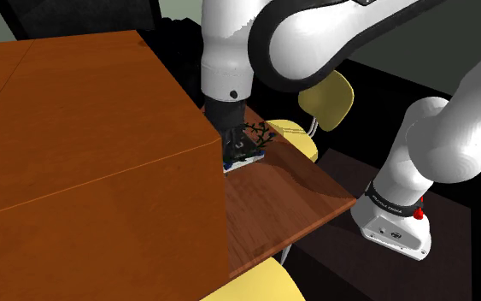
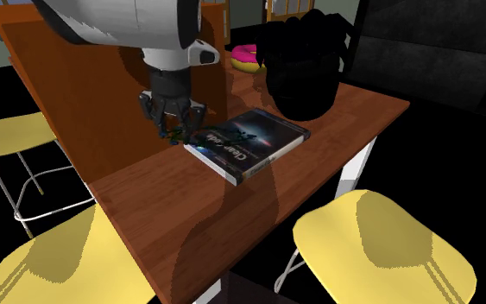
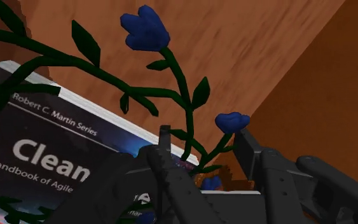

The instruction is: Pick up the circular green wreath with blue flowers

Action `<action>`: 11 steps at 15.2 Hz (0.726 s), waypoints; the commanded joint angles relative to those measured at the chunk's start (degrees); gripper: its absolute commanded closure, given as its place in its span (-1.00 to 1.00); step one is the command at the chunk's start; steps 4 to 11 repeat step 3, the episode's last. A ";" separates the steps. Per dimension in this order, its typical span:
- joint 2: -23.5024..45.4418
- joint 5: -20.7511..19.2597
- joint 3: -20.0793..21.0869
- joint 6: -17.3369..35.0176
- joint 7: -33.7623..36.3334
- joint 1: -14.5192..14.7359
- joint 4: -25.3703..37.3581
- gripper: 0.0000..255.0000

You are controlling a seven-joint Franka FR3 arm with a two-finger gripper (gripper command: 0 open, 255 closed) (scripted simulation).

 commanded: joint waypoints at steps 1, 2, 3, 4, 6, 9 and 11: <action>-0.56 -0.11 -0.30 -1.91 0.07 -0.09 1.35 1.00; -0.61 -0.11 -0.32 -2.04 0.08 -0.08 1.42 1.00; -0.61 -0.12 -0.32 -2.04 0.08 -0.09 1.43 1.00; -0.61 -0.12 -0.32 -2.04 0.08 -0.09 1.43 1.00; -0.61 -0.12 -0.32 -2.04 0.08 -0.09 1.43 1.00; -0.61 -0.12 -0.32 -2.04 0.08 -0.09 1.43 1.00; -0.61 -0.12 -0.32 -2.04 0.08 -0.09 1.43 1.00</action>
